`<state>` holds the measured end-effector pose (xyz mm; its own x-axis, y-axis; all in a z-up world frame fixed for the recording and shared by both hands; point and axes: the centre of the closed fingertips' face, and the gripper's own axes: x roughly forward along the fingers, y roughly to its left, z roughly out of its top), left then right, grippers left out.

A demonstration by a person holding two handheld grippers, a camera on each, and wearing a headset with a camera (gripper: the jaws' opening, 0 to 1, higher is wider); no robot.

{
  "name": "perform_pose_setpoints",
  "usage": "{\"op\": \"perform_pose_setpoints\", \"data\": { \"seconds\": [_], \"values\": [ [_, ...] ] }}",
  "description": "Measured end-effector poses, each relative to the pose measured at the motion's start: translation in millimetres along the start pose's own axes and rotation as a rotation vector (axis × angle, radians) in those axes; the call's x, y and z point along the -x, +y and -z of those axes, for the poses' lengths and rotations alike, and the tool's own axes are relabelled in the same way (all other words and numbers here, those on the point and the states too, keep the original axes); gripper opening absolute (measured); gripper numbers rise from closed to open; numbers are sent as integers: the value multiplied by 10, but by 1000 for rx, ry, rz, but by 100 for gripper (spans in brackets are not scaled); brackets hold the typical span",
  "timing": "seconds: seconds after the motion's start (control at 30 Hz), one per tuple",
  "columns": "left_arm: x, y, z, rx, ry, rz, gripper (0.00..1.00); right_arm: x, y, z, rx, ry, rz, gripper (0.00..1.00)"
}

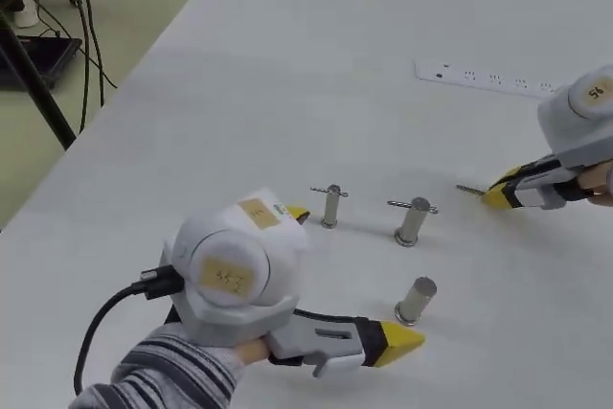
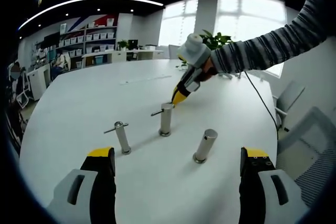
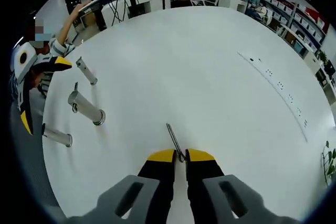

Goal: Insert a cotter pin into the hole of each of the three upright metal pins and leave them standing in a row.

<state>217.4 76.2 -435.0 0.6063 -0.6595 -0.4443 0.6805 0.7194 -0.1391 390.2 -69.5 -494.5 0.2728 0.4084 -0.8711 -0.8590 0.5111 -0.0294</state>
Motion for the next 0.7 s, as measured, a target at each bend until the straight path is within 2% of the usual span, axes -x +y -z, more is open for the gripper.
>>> {"op": "perform_pose_setpoints", "data": {
  "seconds": [0.2,0.3,0.43,0.7],
  "values": [
    [-13,-8,22,-2,11,2,98,27,92,9,47,3,-2,0],
    [-17,-16,27,-4,14,4,98,37,108,12,33,0,0,0],
    [-13,-11,36,-1,16,3,98,7,56,4,-7,-6,-6,0],
    [-5,-9,32,2,11,6,97,56,90,-3,7,-27,7,0]
  ]
}}
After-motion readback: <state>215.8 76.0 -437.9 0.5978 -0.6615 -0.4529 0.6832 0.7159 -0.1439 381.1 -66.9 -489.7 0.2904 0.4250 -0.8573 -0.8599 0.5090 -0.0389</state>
